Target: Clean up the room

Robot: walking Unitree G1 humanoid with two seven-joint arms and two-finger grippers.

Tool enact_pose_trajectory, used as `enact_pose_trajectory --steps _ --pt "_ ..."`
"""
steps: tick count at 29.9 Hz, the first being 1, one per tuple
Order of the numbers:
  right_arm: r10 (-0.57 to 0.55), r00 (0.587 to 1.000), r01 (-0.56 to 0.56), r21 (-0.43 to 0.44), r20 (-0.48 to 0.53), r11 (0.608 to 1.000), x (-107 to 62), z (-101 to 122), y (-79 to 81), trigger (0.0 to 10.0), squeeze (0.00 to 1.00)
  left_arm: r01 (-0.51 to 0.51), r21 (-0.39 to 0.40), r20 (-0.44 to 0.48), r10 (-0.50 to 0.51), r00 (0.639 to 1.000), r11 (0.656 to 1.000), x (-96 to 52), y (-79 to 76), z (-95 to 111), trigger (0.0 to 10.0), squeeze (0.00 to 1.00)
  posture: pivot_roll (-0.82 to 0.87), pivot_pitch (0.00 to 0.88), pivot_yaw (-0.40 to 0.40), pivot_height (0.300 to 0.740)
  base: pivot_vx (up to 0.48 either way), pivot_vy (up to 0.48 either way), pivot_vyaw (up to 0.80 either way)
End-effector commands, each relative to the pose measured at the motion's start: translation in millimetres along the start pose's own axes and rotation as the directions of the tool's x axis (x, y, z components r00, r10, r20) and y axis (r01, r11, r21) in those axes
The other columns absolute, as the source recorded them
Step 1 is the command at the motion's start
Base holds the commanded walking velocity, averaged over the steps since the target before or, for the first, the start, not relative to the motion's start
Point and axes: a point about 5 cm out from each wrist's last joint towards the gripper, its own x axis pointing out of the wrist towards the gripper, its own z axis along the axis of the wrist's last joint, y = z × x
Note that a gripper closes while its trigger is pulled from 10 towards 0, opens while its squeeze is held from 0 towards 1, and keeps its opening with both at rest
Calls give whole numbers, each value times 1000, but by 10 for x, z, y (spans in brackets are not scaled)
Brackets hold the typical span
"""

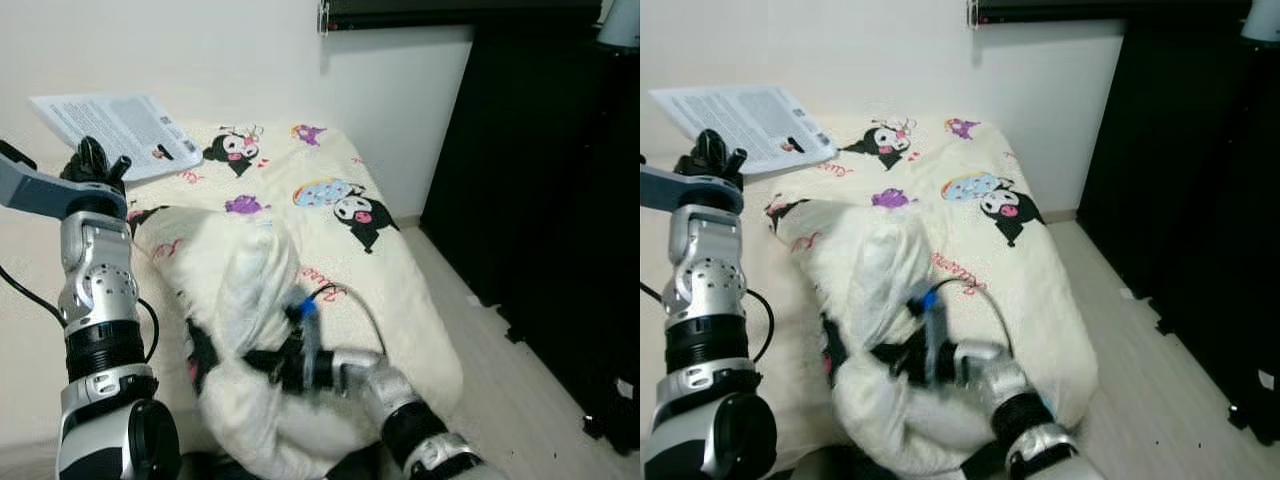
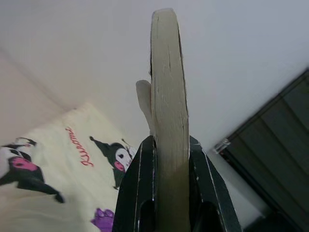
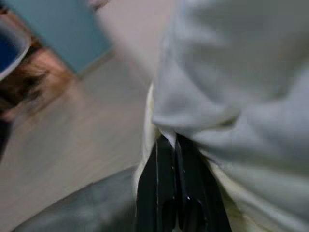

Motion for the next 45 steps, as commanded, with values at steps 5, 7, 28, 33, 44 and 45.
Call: enact_pose_trajectory --steps 5,7,28,33,44,45 --pt "155 979 -168 -93 -133 981 -18 -62 148 10000 0 43 -22 1 -43 999 999 4 -149 -19 0 0 -83 0 -37 525 0 0 0" --pt "126 986 -138 -106 -113 985 -9 -38 125 10000 0 44 -22 -2 -44 999 999 2 -150 -26 0 0 -83 0 -38 525 0 0 0" --pt "212 976 -215 -52 -54 975 -232 12 183 10000 1000 66 -20 -23 -66 998 998 -34 -218 -83 0 0 -84 0 -36 525 0 0 0" --pt "176 978 -174 -31 115 984 -476 189 157 10000 1000 108 -37 -45 -109 993 993 -65 -291 -126 0 0 -88 0 -36 525 0 0 0" --pt "14 858 -15 -2 513 1000 -1271 638 10 10000 0 449 -80 -363 -446 818 890 -396 -678 -652 2549 0 -109 0 -29 525 0 0 0" --pt "0 841 4 -5 540 1000 -1336 684 1 10000 0 458 -75 -431 -443 786 886 -455 -678 -761 2549 0 -109 0 -29 525 0 0 0"
